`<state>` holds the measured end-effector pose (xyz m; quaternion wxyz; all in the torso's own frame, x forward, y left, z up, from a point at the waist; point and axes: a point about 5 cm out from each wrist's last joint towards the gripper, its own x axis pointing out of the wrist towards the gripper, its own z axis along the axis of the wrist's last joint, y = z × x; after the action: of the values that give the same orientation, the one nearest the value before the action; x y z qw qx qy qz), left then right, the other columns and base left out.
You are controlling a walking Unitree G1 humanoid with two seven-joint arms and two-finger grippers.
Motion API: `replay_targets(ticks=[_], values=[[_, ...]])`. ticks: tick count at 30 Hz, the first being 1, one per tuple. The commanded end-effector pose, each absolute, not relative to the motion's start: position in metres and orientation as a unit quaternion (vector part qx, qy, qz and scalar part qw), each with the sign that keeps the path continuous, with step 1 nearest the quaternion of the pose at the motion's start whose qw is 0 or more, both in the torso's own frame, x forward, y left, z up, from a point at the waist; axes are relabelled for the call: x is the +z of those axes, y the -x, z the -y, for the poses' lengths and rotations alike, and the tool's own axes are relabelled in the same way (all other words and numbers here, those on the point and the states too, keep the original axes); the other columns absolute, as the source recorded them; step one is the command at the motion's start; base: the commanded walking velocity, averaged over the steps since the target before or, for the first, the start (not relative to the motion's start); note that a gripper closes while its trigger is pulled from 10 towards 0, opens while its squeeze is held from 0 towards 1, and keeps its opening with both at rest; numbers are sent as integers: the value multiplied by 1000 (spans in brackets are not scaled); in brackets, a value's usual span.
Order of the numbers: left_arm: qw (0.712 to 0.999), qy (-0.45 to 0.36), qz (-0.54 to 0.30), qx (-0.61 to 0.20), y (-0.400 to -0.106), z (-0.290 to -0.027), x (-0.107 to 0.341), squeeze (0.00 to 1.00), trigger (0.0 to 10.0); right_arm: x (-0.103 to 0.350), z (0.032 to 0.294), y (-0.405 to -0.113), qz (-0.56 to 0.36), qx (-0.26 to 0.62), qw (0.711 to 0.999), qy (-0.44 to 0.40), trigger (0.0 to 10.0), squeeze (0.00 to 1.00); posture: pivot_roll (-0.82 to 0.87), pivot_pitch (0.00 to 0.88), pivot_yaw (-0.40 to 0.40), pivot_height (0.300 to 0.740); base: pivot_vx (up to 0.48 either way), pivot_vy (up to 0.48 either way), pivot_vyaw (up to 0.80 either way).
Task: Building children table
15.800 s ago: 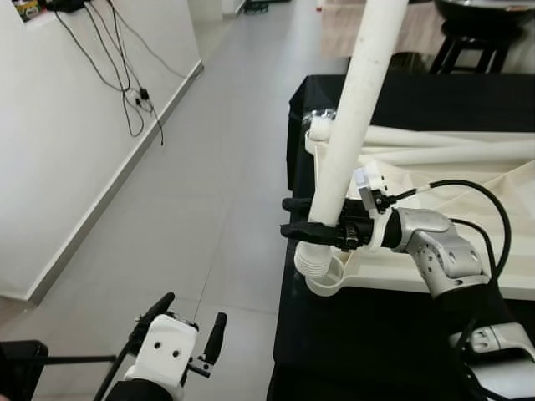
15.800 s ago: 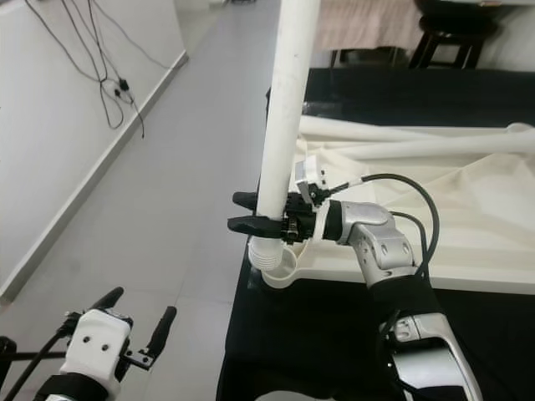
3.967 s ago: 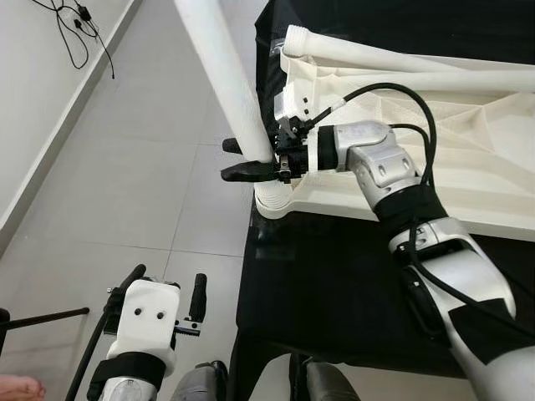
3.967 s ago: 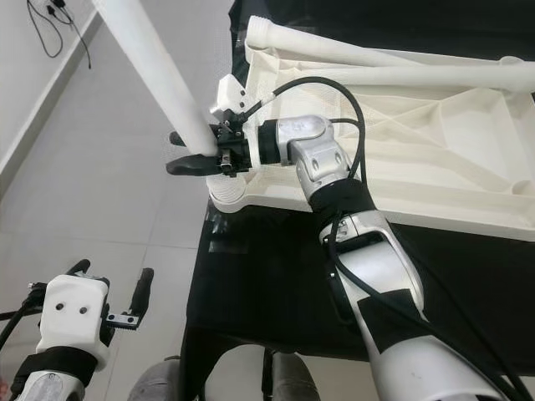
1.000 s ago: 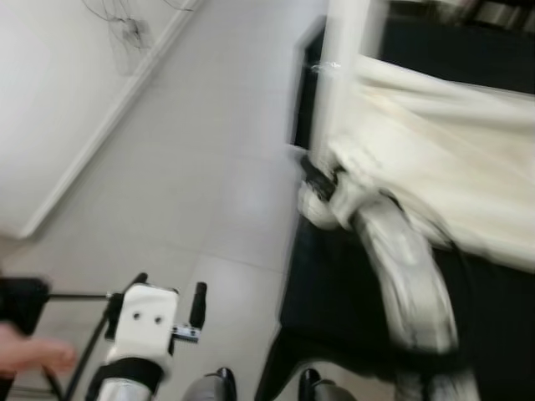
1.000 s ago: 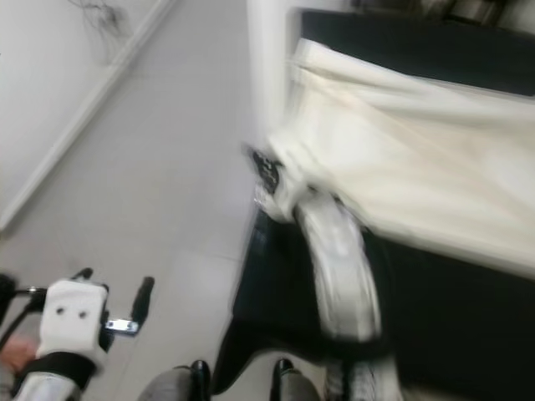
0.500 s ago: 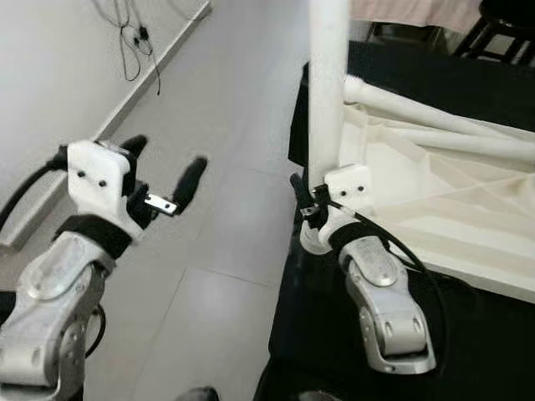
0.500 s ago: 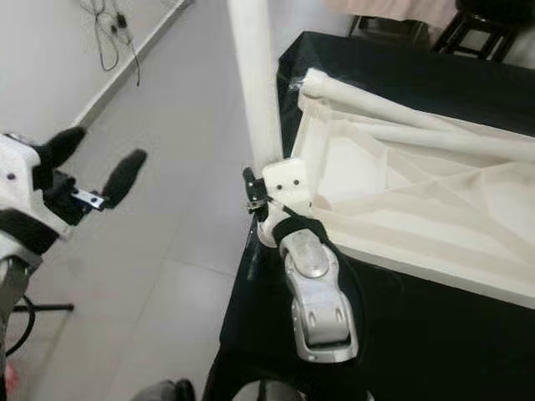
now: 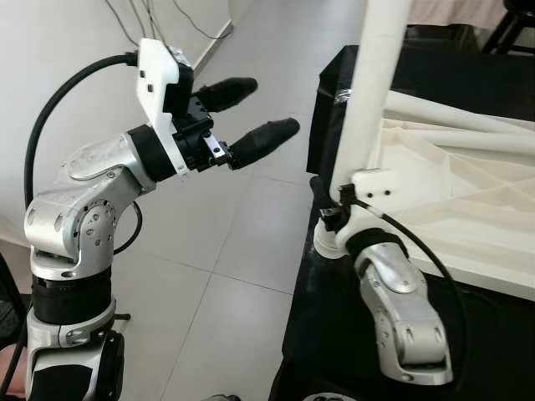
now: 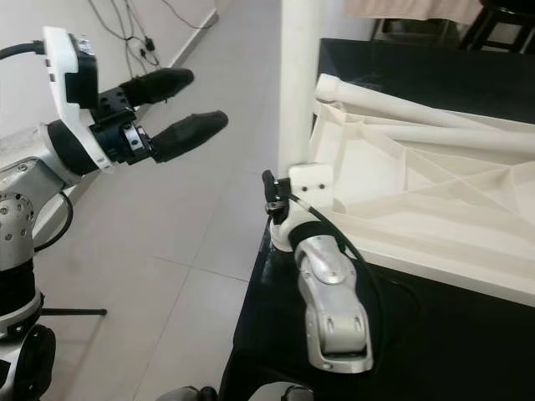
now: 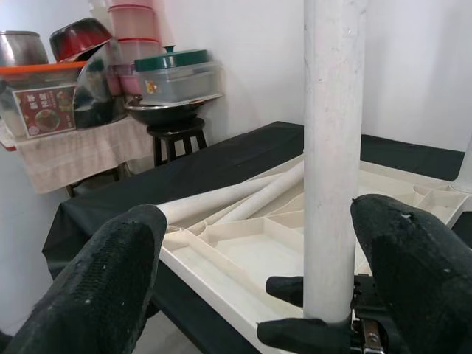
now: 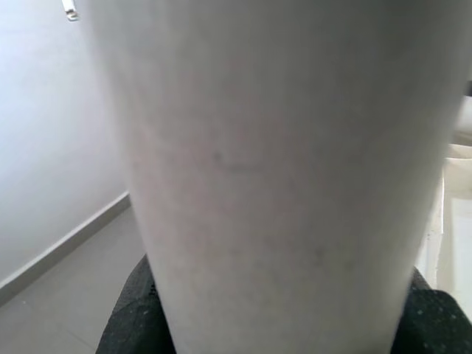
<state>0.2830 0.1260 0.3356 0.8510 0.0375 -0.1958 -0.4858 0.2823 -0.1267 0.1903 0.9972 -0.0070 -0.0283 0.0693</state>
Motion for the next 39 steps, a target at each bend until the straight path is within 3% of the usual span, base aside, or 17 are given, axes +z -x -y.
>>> replay_targets(ticks=[1, 19, 25, 31, 39], values=[[849, -46, 186, -492, -280, -129, 334, 0, 10000, 127, 147, -276, -116, 36, 992, -31, 10000, 0, 20, 190, 79, 740, 0, 0, 0], [839, -40, 174, -513, -283, -133, 338, 0, 10000, 111, 142, -272, -126, 108, 984, -63, 10000, 0, 30, 187, 102, 740, 0, 0, 0], [822, -28, 177, -540, -285, -124, 344, 0, 10000, 109, 140, -272, -119, 113, 984, -74, 10000, 0, 30, 185, 106, 740, 0, 0, 0], [766, -19, 148, -625, -299, -102, 355, 0, 10000, 116, 133, -271, -89, 149, 983, -66, 10000, 0, 11, 179, 121, 740, 0, 0, 0], [744, -52, 117, -656, -322, -81, 355, 0, 10000, 121, 122, -266, -65, 187, 979, -45, 10000, 0, -2, 177, 133, 740, 0, 0, 0]])
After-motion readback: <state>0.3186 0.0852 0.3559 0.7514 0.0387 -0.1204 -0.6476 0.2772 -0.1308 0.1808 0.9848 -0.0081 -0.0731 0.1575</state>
